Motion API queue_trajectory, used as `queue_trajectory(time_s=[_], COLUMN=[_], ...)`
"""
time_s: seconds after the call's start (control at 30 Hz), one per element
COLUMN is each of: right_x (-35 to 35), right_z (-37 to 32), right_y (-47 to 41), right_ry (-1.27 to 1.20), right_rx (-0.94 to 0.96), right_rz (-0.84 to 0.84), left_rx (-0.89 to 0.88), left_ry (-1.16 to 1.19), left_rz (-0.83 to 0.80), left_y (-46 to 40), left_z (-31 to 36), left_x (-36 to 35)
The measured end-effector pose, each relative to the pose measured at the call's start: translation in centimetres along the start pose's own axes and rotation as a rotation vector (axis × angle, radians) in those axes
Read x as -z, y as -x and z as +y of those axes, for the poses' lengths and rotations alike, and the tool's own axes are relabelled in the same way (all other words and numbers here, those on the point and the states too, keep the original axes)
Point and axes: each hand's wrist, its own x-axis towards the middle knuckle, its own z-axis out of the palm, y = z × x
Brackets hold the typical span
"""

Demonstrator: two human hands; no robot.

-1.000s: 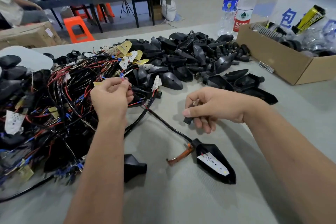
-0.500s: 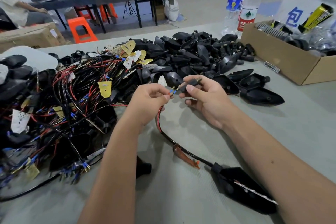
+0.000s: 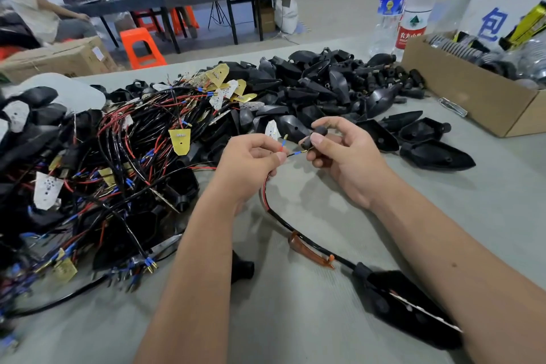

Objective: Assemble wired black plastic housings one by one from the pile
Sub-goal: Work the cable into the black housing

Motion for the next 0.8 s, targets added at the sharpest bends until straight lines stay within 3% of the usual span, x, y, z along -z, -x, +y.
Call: queue_trajectory(time_s=[0.53, 0.8], right_x=[0.18, 0.06], right_z=[0.14, 0.35], right_y=[-0.24, -0.17], right_ry=[-0.031, 0.062], right_rx=[-0.043, 0.009], right_rz=[0.007, 0.039], left_rx=[0.055, -0.021], left_ry=[0.05, 0.01], left_rz=[0.101, 0.079], left_y=[0.05, -0.04], left_z=[0.3, 0.28], left_x=[-0.24, -0.78])
